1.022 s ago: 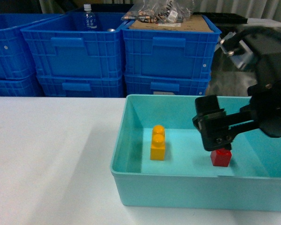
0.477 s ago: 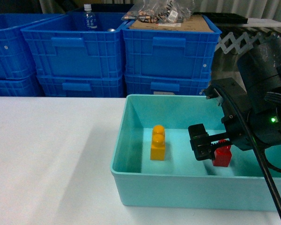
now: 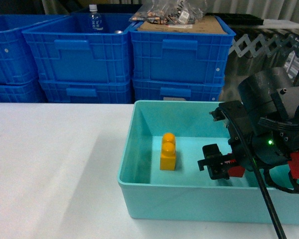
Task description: Pick red block from blue box to shelf
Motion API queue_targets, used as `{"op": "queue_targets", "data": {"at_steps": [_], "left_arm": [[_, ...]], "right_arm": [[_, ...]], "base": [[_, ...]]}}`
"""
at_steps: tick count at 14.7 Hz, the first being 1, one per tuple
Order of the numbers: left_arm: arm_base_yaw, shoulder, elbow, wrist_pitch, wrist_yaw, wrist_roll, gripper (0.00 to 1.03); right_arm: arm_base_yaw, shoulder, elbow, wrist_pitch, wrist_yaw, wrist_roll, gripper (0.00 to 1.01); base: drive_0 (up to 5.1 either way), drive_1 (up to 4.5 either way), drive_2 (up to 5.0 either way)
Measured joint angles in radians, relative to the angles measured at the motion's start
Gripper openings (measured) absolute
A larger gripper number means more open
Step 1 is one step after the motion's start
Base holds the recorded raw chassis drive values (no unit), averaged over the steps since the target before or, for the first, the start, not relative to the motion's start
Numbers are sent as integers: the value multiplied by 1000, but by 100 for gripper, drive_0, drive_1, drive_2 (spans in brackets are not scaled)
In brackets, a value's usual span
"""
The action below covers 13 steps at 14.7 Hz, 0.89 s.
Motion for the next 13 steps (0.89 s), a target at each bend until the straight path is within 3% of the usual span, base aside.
{"op": "queue_targets", "data": {"at_steps": [3,4,8,11,13], "left_arm": [[0,0,0,0,0,0,98],[0,0,0,0,0,0,98],[0,0,0,0,0,0,98],[0,0,0,0,0,0,98],[0,0,0,0,0,0,98]], "right_arm": [[0,2,2,-10,2,11,37],[0,-3,0,-7,-1,12,31],[-21,-203,-121,54,-56,57,29],[-46,-501,-280,116,-92,66,29],[-66,-790,-481,220,-65,24,29]], "base": [[0,0,0],[0,0,0],[0,0,0],[0,0,0],[0,0,0]]}}
